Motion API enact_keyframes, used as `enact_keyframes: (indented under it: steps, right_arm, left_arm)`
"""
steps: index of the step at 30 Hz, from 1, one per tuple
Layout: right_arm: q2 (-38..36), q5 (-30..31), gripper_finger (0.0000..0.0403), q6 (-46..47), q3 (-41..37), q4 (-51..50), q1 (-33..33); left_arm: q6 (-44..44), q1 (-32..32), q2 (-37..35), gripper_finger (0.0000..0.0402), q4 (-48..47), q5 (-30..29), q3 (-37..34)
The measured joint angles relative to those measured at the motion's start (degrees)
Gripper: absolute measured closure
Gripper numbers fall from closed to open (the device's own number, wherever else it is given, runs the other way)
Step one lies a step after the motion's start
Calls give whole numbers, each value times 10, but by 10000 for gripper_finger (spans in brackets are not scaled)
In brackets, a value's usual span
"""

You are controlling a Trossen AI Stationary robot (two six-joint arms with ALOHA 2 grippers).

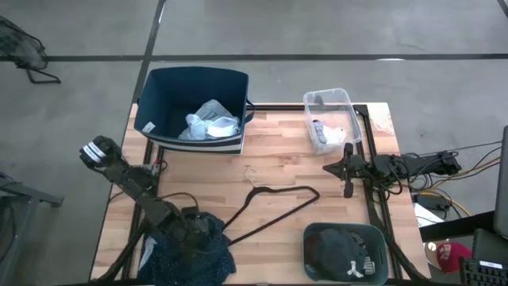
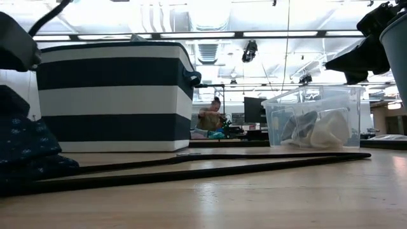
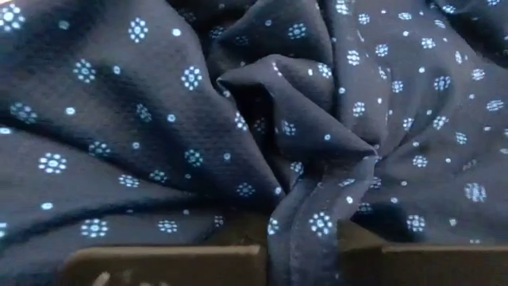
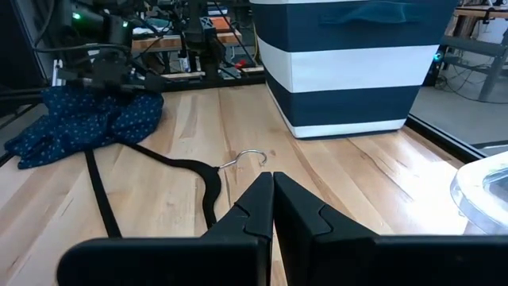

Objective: Pick & Place Cloths
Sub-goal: Put the blue patterned polo shirt into the laundry bin

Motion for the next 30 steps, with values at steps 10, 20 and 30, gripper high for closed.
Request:
enact_keyframes:
  steps: [10,20,30]
  right_arm:
    - [0,0,394,0,0,0,0]
    - [0,0,394,0,0,0,0]
    - [0,0,394,0,0,0,0]
  left_arm:
    - [25,38,-198,386,-175,-50,21]
    - [146,37,-363,385,-230,-259,124]
    - [352,42,-377,383,-247,-507,264]
